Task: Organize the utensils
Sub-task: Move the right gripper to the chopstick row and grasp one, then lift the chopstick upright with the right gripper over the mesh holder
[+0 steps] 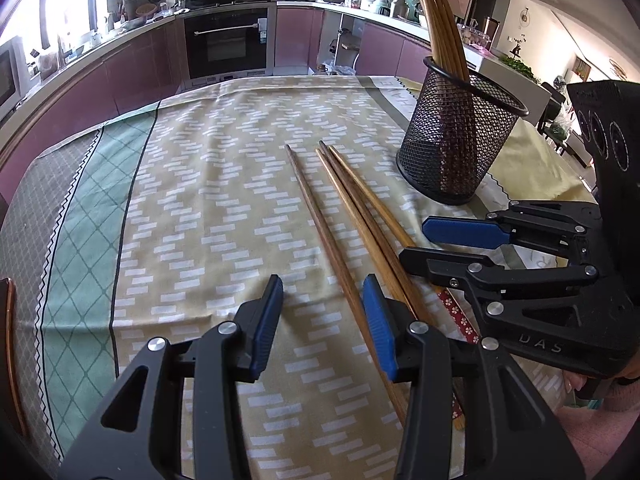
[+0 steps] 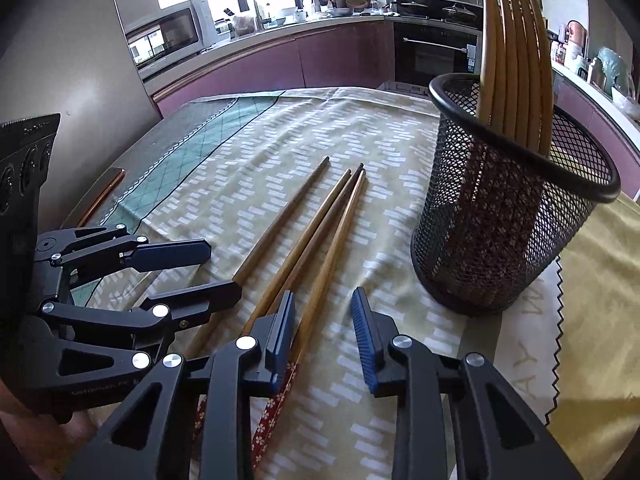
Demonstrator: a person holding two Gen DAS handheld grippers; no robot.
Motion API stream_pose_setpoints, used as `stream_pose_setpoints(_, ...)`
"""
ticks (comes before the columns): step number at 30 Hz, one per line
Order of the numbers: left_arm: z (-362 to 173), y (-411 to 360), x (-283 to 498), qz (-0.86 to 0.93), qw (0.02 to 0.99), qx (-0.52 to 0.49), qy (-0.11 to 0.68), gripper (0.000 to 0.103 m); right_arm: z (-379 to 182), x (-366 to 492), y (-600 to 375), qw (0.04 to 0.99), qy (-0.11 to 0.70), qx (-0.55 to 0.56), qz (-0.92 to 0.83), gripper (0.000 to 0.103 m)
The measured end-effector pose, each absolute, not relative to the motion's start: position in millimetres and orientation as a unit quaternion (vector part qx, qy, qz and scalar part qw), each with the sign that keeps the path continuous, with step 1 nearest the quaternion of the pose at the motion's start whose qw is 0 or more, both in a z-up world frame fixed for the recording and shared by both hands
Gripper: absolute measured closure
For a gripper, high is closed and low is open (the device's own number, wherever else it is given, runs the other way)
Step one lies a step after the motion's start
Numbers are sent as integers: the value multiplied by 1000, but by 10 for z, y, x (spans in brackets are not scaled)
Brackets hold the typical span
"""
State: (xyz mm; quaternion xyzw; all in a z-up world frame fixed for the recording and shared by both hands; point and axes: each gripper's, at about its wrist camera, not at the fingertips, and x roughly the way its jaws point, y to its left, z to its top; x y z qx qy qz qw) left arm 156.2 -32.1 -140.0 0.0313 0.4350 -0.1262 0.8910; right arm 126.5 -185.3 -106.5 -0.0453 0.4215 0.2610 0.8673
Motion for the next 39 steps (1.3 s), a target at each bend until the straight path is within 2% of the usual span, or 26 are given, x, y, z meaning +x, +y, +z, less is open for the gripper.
stream_pose_setpoints(8, -1415, -336, 1625, -122, 893, 27, 433, 67, -1081, 1326, -1959, 869, 424, -14, 256, 93)
stream_pose_setpoints(11, -1425, -312, 1596, -119, 895, 18, 430, 70, -1081, 1304, -2016, 868, 426, -1, 257, 96)
stream_pose_setpoints(19, -1412, -270, 1500, -123, 894, -11, 431, 96, -1064, 1246, -2149, 865, 423, 36, 269, 97)
stream_pose_setpoints(25, -1387, -229, 1406, -119, 895, -14, 429, 101, -1022, 1154, -2145, 862, 417, 31, 287, 97)
stream_pose_setpoints(32, -1382, -218, 1327, -126, 894, -10, 430, 102, -1073, 1157, -2108, 854, 427, 21, 296, 97)
stream_pose_setpoints(35, -1392, -223, 1335, -127, 892, -5, 433, 96, -1094, 1167, -2112, 852, 432, 18, 296, 96)
stream_pose_setpoints(37, -1411, -231, 1372, -125, 891, 1, 436, 87, -1099, 1182, -2100, 852, 433, 14, 295, 96)
stream_pose_setpoints(39, -1419, -239, 1428, -121, 891, 4, 438, 85, -1095, 1202, -2085, 853, 433, 12, 292, 96)
